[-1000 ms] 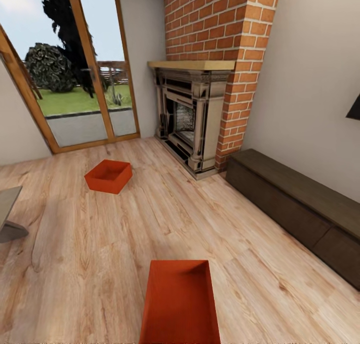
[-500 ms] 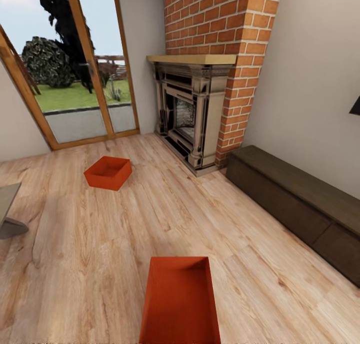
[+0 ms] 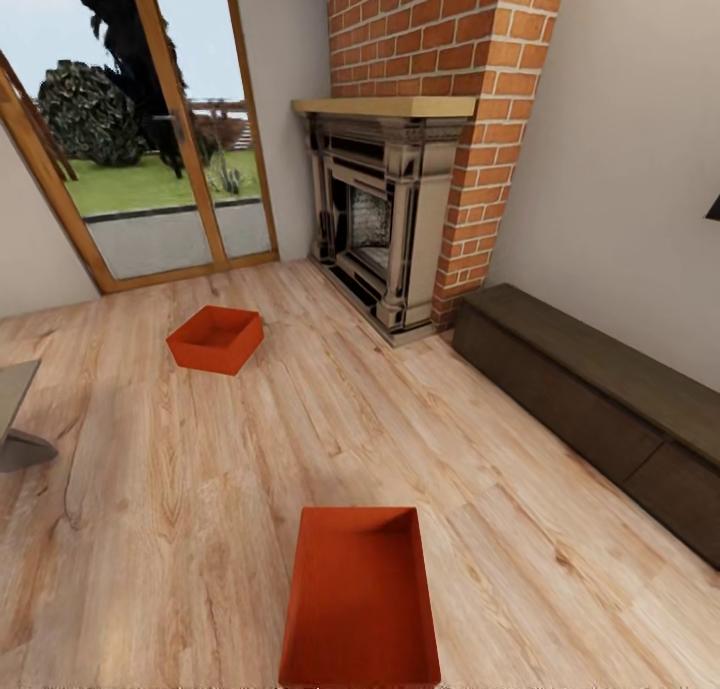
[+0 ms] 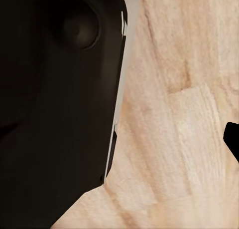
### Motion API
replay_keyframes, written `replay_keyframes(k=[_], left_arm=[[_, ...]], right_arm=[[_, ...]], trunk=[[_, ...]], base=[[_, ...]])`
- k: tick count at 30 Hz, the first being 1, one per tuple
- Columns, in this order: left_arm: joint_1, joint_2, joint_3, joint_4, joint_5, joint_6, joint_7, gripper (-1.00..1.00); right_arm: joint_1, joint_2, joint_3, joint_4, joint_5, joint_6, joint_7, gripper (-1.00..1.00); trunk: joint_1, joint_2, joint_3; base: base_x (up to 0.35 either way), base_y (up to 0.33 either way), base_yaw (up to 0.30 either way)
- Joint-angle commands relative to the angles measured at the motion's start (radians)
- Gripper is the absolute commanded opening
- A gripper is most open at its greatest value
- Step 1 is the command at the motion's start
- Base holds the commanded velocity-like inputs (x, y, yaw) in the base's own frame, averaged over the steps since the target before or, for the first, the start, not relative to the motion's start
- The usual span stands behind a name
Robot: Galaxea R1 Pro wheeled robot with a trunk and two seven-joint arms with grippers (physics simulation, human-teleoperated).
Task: Move the two storage containers from the living room to the garage. In the garage, place one container on the floor and stack the other container on top of it (either order is fine).
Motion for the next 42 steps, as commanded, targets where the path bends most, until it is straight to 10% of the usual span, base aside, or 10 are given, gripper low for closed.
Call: replay_keyframes(k=[1,42], left_arm=[[0.000,0.000,0.006,-0.001,0.000,0.004,0.001,1.00],[0.000,0.000,0.006,-0.002,-0.001,0.004,0.001,1.00]], right_arm=[[-0.001,0.000,0.008,0.003,-0.010,-0.005,0.004,1.00],[-0.001,0.000,0.004,0.003,-0.019,-0.005,0.010,1.00]], trunk=[[0.000,0.000,-0.002],[0.000,0.000,-0.068]], base=[[0.000,0.000,0.000],[0.000,0.000,0.000]])
